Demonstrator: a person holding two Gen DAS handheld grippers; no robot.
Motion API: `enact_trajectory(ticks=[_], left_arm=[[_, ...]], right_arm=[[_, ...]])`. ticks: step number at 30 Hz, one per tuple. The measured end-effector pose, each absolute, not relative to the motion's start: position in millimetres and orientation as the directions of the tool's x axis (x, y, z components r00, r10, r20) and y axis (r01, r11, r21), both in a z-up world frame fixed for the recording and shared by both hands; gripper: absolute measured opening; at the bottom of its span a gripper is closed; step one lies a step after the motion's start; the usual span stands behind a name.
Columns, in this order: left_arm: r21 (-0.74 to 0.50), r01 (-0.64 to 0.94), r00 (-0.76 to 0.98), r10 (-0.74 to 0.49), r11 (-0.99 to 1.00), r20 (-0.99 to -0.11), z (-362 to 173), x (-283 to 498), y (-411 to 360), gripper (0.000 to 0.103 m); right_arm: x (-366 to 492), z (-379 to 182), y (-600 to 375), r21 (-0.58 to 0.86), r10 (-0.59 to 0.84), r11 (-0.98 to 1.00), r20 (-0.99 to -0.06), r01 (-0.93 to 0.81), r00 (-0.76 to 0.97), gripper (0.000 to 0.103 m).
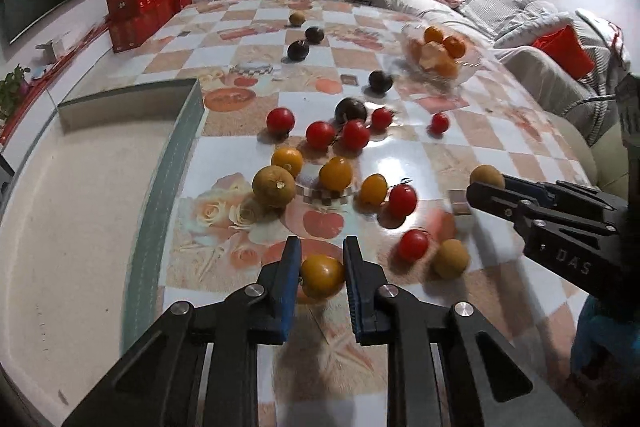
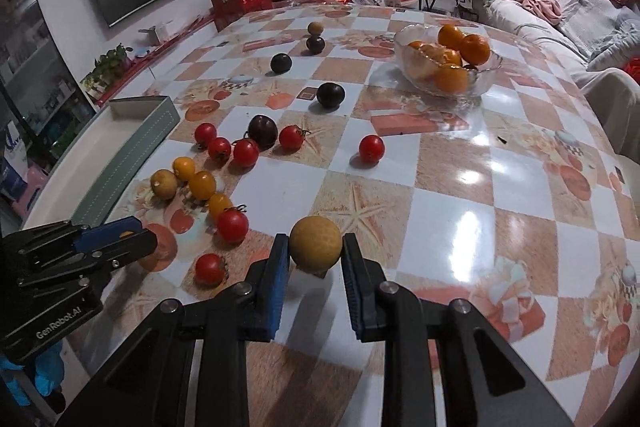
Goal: Organize fruits
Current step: 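Grasp a tan round fruit with the right gripper while the left grasps a yellow tomato, then carry both held fruits over the white tray and open both grippers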
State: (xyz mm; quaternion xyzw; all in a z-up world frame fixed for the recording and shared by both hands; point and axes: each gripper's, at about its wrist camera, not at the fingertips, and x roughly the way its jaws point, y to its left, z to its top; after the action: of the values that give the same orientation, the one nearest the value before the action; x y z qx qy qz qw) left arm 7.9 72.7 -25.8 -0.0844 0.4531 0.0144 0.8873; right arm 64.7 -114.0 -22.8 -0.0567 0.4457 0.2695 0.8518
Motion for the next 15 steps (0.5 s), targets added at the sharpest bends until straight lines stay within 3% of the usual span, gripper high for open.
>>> enact_trajectory(ticks=[9, 15], left_arm=[[-0.150, -0.120, 0.621, -0.044, 0.981, -0.783, 14.3, -25.6, 111.1, 0.023], [-0.089, -0.223, 0.623, 0.072, 0.971, -0.779, 25.3, -46.1, 167.9, 0.023]], right_arm=[[40.3, 14.4, -87.9, 0.173, 0.470, 0.803, -0.773, -0.570, 0.427, 0.028], [24.8, 33.5, -34.0, 0.191, 0.529, 0.734, -0.763, -0.652, 0.372, 0.028]])
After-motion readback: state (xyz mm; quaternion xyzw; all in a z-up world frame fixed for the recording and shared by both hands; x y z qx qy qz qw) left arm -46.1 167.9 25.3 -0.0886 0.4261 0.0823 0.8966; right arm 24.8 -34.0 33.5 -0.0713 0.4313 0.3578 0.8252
